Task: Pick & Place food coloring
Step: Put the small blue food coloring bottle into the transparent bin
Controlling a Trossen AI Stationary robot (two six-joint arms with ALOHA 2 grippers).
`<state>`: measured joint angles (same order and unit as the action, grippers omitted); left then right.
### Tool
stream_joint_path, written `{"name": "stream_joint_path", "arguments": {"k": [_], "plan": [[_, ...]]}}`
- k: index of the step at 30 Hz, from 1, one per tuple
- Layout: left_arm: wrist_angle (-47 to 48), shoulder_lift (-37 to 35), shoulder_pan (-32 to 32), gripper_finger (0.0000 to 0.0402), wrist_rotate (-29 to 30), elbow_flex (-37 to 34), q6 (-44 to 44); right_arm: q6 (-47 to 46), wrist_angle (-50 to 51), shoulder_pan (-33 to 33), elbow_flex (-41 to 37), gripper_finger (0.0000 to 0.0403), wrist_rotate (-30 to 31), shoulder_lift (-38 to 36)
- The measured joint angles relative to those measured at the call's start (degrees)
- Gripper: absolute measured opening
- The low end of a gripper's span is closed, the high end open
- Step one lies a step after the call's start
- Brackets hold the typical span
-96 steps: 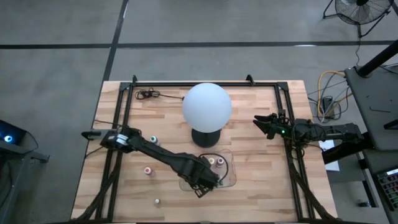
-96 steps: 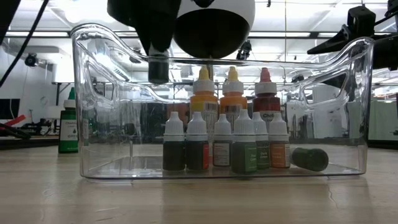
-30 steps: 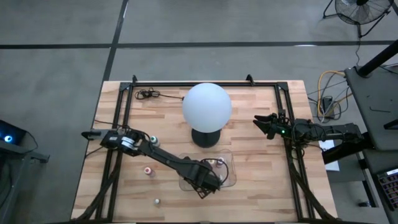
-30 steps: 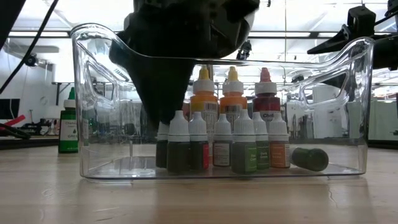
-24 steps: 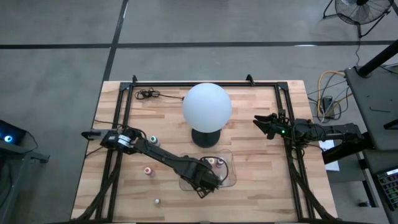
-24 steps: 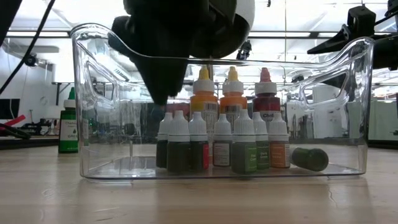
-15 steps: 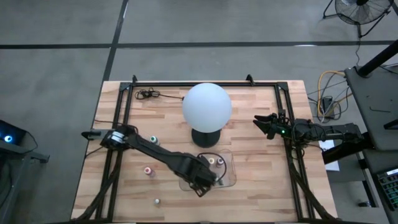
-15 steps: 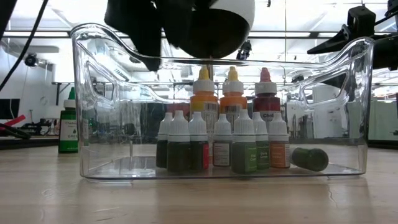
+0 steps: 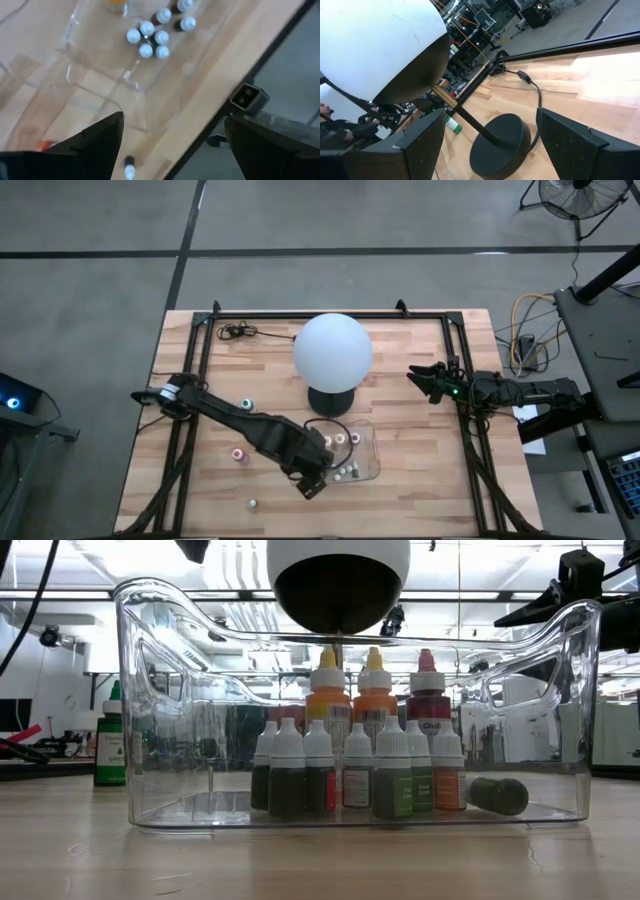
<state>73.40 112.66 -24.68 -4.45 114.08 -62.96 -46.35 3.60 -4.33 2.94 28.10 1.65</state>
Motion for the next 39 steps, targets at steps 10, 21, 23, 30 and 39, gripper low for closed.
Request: {"name": "stream_joint_path", "arguments": {"k": [10,21,23,30,39], "plan": [[4.56,-3.97,-6.36,0.0316,0.53,0.0,-3.46,0.0,0.02,0.02,0.0,0.0302,0.0,0.0],[10.13,-4.77,-16.44,0.0316,4.72,0.0,-6.88,-0.01,0.01,0.0,0.0,0.0302,0.0,0.0],[10.86,-4.77,-18.23,0.0316,6.32,0.0,-7.62,-0.01,0.0,-0.01,0.0,0.0302,0.0,0.0],[11.05,-4.79,-22.82,0.0316,9.6,-2.78,-9.65,0.0,0.0,-0.01,-0.01,0.0302,0.0,0.0],[2.62,-4.59,-25.57,0.0316,9.94,-12.51,-9.77,0.0,0.0,0.01,0.0,0.0302,0.0,0.0]]}}
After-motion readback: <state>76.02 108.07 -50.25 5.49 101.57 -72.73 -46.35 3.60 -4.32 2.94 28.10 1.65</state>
